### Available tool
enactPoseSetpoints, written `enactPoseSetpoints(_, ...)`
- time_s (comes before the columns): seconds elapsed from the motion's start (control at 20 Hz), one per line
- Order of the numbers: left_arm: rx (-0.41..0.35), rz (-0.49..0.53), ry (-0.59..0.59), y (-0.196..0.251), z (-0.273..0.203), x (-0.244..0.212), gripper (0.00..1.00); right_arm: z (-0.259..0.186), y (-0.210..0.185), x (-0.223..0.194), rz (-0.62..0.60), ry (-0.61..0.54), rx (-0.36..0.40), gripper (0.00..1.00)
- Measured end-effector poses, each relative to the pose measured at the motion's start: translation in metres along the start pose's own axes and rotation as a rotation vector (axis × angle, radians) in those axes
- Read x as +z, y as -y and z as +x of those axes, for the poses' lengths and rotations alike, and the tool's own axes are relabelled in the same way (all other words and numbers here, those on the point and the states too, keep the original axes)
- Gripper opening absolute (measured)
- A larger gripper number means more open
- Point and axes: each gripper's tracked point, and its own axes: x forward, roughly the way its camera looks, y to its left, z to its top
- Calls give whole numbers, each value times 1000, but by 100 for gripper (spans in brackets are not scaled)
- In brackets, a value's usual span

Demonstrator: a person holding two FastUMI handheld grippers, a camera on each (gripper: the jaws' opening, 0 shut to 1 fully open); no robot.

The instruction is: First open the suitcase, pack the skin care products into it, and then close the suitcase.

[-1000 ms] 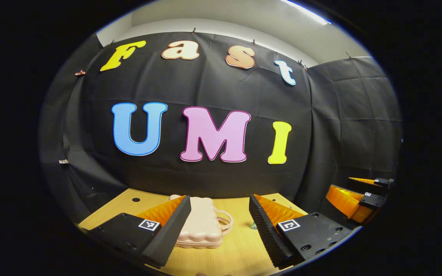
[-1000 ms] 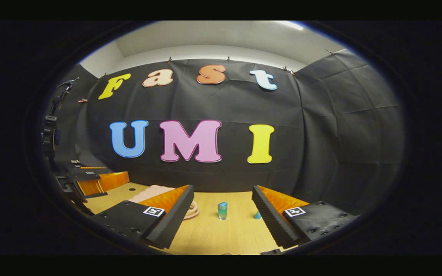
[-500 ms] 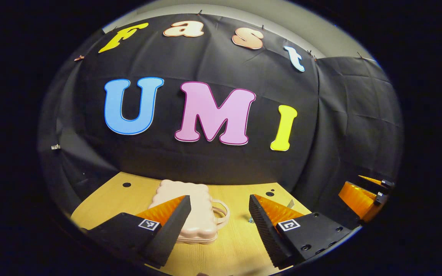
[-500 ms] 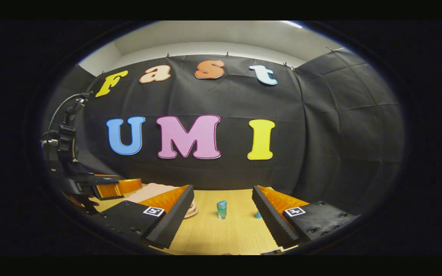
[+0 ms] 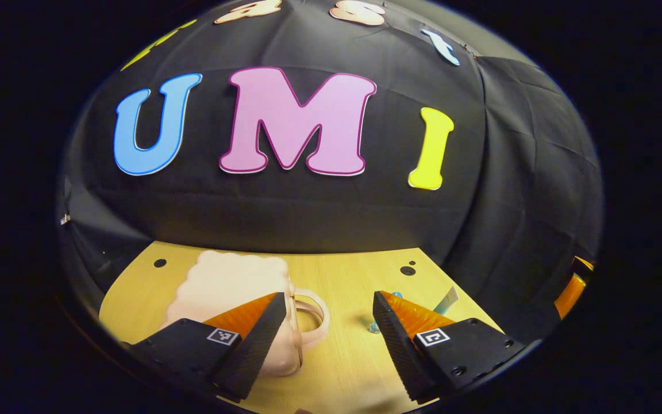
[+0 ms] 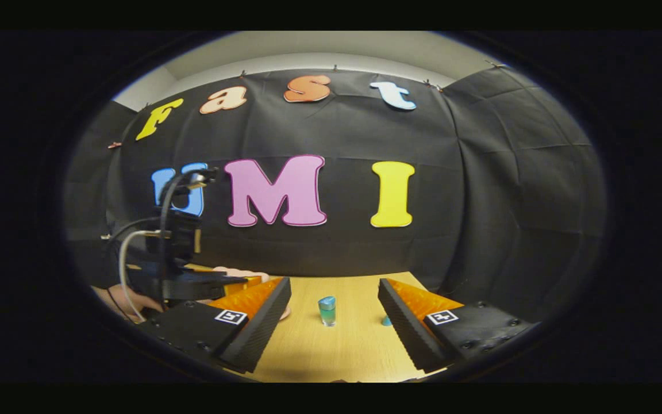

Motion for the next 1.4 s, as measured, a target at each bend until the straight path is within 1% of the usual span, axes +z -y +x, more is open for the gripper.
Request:
enactPoseSetpoints(0.2, 18, 16, -96, 10, 59, -25, 96, 16, 7, -24, 32, -98, 32, 97)
enactPoseSetpoints(0.45, 60, 33, -208, 11, 111, -58, 96, 34, 15, -44, 20, -145, 57, 97)
enactPoseSetpoints(0.55, 85, 35, -269, 11, 126, -77, 96, 39, 19, -55, 32, -182, 60, 97)
enactPoseSetpoints(0.6, 99, 33, -294, 8, 132, -84, 92, 42, 23, -57, 28, -189, 56, 97)
enactPoseSetpoints(0.65, 109, 26, -314, 6, 138, -91, 92, 45, 27, -57, 20, -186, 47, 98)
enactPoseSetpoints(0.7, 119, 15, -328, 5, 142, -96, 96, 48, 32, -57, 14, -185, 40, 97)
enactPoseSetpoints(0.85, 129, -6, -379, 2, 154, -110, 96, 53, 38, -61, 6, -193, 29, 100)
enactPoseSetpoints(0.9, 135, -5, -398, 0, 158, -117, 91, 54, 39, -62, 10, -193, 28, 98)
enactPoseSetpoints(0.95, 147, -5, -411, -3, 159, -120, 91, 54, 40, -61, 15, -187, 25, 98)
enactPoseSetpoints(1.0, 160, -5, -424, -6, 163, -125, 84, 54, 41, -59, 16, -179, 22, 97)
enactPoseSetpoints(1.05, 152, -12, -439, -5, 165, -128, 80, 56, 42, -60, 12, -176, 16, 97)
enactPoseSetpoints(1.1, 161, -8, -460, -7, 162, -132, 69, 57, 43, -62, 7, -181, 13, 97)
enactPoseSetpoints(1.15, 177, 9, -460, -13, 163, -131, 65, 57, 43, -65, 6, -188, 13, 97)
enactPoseSetpoints(1.2, 205, 4, -454, -23, 166, -132, 44, 57, 42, -66, 10, -193, 13, 97)
enactPoseSetpoints(1.25, 207, -39, -466, -17, 152, -121, 33, 57, 41, -68, 16, -198, 14, 97)
enactPoseSetpoints(1.3, 181, -71, -463, -16, 161, -128, 22, 57, 40, -69, 21, -200, 14, 97)
enactPoseSetpoints(1.4, 144, -110, -439, -15, 157, -110, 21, 57, 36, -66, 19, -190, 17, 97)
